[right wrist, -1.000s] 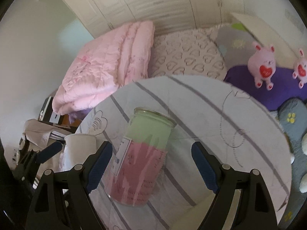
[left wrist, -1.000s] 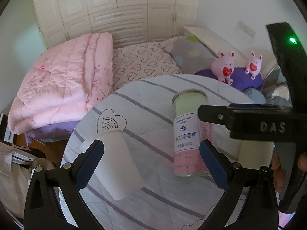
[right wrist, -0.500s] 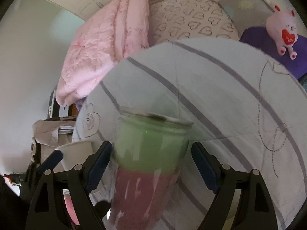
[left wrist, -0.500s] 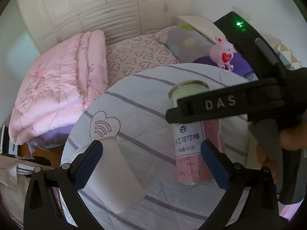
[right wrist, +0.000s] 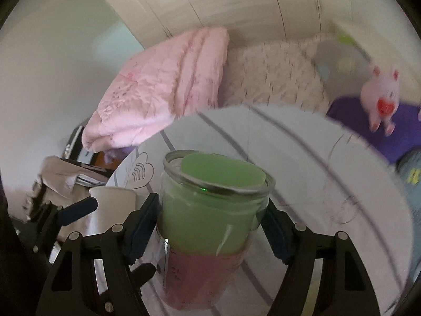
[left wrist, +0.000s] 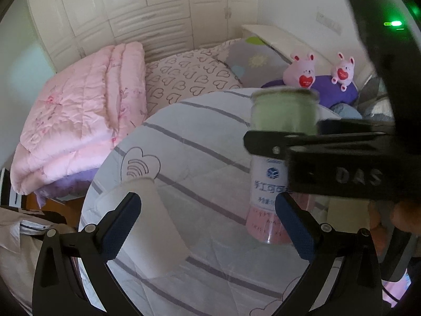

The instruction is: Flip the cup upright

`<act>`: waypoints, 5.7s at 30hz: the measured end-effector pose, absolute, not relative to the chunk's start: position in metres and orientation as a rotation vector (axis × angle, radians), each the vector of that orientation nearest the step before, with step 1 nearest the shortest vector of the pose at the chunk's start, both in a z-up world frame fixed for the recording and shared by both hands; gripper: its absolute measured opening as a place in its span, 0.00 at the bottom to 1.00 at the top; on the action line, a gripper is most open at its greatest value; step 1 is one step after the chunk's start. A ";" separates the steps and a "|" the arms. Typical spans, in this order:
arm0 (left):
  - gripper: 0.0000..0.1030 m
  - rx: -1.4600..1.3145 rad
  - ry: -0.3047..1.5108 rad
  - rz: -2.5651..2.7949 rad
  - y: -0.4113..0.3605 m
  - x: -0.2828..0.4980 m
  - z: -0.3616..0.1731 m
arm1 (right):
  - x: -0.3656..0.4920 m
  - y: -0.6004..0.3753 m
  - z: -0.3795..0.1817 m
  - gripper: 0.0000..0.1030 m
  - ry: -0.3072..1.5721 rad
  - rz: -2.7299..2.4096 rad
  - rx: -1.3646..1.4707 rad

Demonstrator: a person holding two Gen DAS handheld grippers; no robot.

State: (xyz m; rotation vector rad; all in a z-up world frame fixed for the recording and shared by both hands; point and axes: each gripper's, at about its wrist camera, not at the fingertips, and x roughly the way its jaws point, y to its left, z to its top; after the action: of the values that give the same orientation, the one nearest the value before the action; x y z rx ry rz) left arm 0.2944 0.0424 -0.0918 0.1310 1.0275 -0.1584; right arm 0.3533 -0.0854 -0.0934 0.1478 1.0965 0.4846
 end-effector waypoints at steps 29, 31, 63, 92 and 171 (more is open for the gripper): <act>1.00 0.259 1.024 -0.038 0.043 0.237 -0.092 | 0.251 -0.071 -0.070 0.74 0.790 0.444 -0.096; 1.00 0.254 1.021 -0.040 0.043 0.234 -0.090 | 0.248 -0.074 -0.069 0.75 0.809 0.442 -0.085; 1.00 0.146 0.824 -0.101 -0.016 0.134 -0.011 | 0.158 -0.146 0.013 0.80 0.734 0.463 -0.007; 1.00 0.110 0.612 -0.032 -0.068 0.066 0.011 | 0.097 -0.203 0.039 0.80 0.631 0.405 -0.001; 1.00 0.038 0.443 0.023 -0.012 0.067 0.018 | 0.083 -0.177 0.041 0.80 0.442 0.118 -0.039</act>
State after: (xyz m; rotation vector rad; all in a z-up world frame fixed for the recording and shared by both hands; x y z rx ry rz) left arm 0.0666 -0.0119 0.0182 0.0379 0.4426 0.0234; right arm 0.0833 -0.1770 0.0415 -0.0389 0.4423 0.1180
